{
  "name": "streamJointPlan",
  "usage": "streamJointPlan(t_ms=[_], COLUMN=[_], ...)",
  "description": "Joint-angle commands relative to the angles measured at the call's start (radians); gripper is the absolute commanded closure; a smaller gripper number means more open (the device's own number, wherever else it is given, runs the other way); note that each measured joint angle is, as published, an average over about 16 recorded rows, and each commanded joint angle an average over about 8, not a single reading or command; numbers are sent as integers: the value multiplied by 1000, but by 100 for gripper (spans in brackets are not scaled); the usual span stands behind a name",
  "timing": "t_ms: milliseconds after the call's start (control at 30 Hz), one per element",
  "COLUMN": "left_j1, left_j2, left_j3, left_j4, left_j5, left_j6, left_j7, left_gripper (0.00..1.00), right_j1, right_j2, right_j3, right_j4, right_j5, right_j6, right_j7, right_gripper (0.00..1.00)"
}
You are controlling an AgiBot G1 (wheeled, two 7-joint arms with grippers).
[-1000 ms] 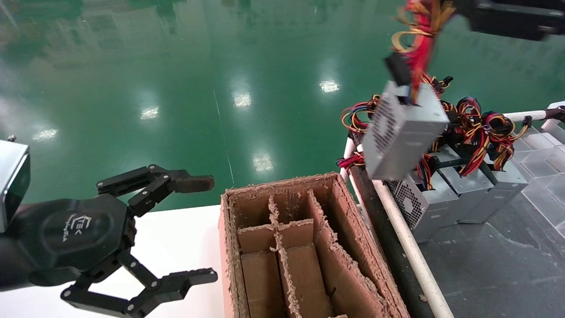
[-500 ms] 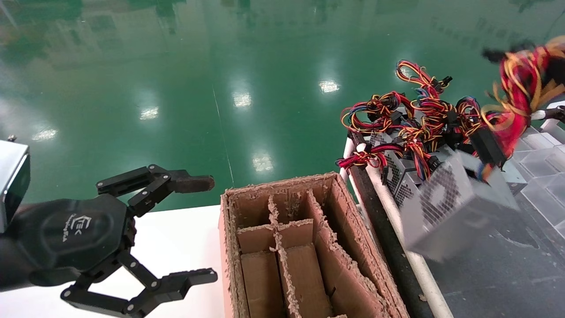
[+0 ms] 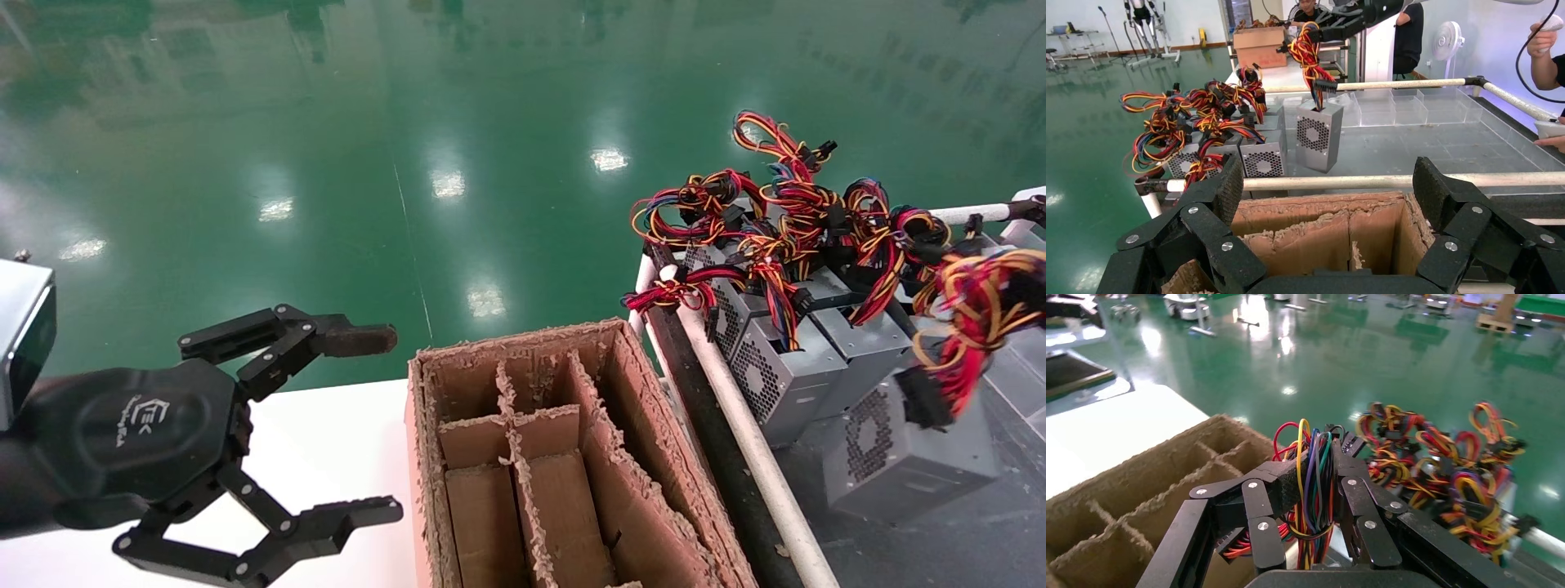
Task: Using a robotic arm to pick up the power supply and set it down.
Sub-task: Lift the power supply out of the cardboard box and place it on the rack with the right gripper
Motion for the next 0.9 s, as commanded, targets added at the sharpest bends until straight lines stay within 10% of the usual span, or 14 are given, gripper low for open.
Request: streamJointPlan(t_ms=[33,133,400,900], left_j1=[0,0,0,0], left_j2=[0,0,0,0], left_j3=[0,0,0,0], left_j4=[0,0,0,0], left_j5=[0,0,0,0], left_j6=[0,0,0,0], left_j7=[0,0,0,0], left_gripper=[0,0,0,0], right_j1=[-7,4,39,68], right_j2=[-6,-34,-92,-120], right_j3=[-11,-24,-52,-90], right_j4=[5,5,-5,-55], right_j5=[-2,-17,-52,-84], right_j6=[3,7,12,10], right_j7=[-17,-17,-4,-6], right_gripper=[100,93,0,0])
